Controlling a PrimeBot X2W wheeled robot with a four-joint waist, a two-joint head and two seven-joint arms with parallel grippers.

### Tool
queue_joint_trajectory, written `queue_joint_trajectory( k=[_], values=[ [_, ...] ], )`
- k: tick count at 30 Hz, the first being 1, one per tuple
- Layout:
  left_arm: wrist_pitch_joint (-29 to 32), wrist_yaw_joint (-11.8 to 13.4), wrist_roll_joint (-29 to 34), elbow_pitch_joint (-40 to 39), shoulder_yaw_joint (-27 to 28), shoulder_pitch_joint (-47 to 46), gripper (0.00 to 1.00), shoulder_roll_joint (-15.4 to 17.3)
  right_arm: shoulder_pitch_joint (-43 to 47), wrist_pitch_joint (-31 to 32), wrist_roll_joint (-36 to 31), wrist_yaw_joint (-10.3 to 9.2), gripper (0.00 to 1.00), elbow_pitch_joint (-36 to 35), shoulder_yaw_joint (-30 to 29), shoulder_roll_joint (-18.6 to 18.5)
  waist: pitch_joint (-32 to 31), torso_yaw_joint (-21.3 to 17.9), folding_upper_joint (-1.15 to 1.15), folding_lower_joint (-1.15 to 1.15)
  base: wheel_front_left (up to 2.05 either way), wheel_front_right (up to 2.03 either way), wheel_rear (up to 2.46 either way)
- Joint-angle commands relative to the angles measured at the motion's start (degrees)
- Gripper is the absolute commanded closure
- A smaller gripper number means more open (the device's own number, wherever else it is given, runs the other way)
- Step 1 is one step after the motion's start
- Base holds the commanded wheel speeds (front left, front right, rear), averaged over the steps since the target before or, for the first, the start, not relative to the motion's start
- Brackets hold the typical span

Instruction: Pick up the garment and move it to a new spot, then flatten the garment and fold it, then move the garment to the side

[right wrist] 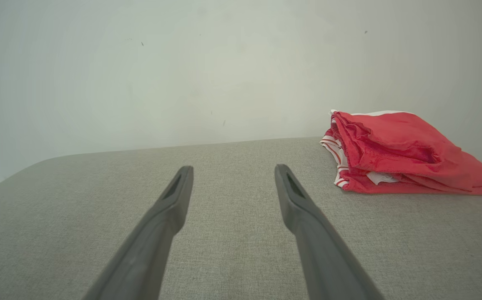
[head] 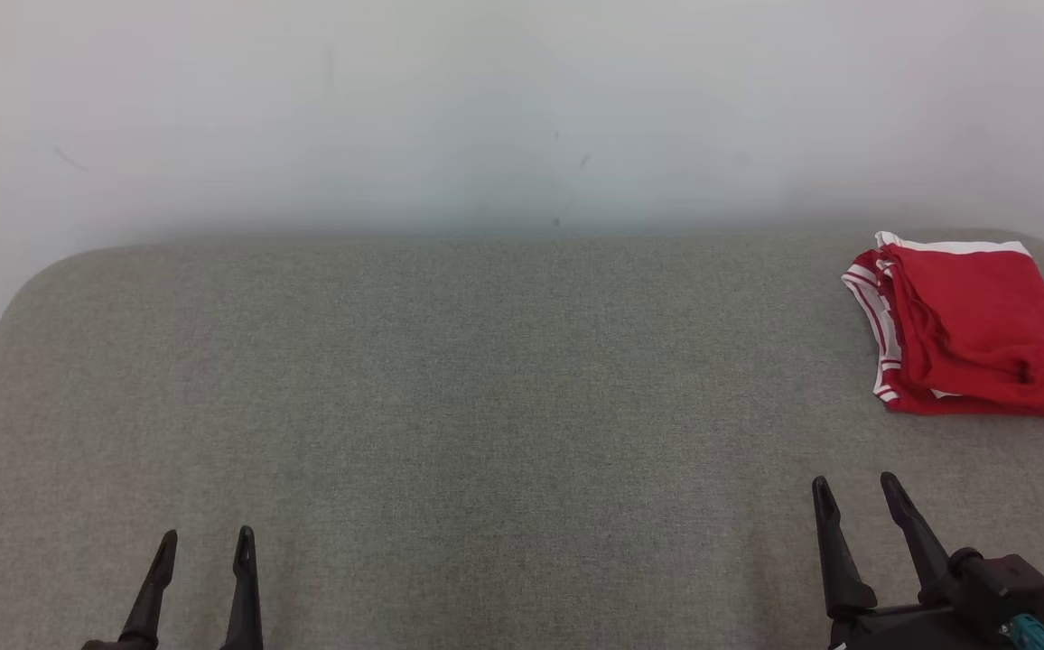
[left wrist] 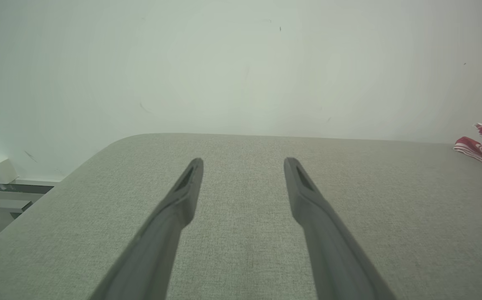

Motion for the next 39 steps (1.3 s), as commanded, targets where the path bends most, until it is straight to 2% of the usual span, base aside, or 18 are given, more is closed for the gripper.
queue_joint_trajectory(
  k=[1,6,7,11,27,39],
  values=[
    [-0.2,-0.2,-0.2,0.1,0.0,0.7,0.00,0.3,0.6,-0.4,0.3,-0.14,0.00,0.1,0.1,-0.1,0.0,0.0,0.00,0.01,0.00,0.00,0.00],
    [-0.2,-0.4,-0.4,1.0,-0.4,0.6,0.00,0.8,0.7,-0.8,0.4,-0.14,0.00,0.7,0.4,0.0,-0.1,-0.1,0.00,0.01,0.00,0.00,0.00],
    [0.0,-0.3,-0.4,1.1,-0.4,0.0,1.00,0.5,0.2,-0.5,0.2,0.01,1.00,0.8,0.4,0.1,-0.1,-0.1,0.00,0.01,0.00,0.00,0.00],
    [0.4,-0.3,-0.9,3.1,-0.4,0.6,1.00,-0.1,1.3,-0.4,0.8,0.01,1.00,2.7,0.5,0.3,-0.1,-0.1,0.00,0.01,0.00,0.00,0.00],
    [5.0,-0.4,-18.2,3.8,0.7,-1.6,1.00,-0.7,-0.5,3.2,17.6,-0.01,1.00,3.3,-1.3,0.7,0.0,-0.2,0.00,0.01,0.00,0.00,0.00],
    [7.5,-0.5,-28.4,4.2,1.3,-2.8,1.00,-1.0,-1.6,5.3,27.4,-0.02,1.00,3.6,-2.4,1.0,0.1,-0.2,0.00,0.01,0.00,0.00,0.00]
  ],
)
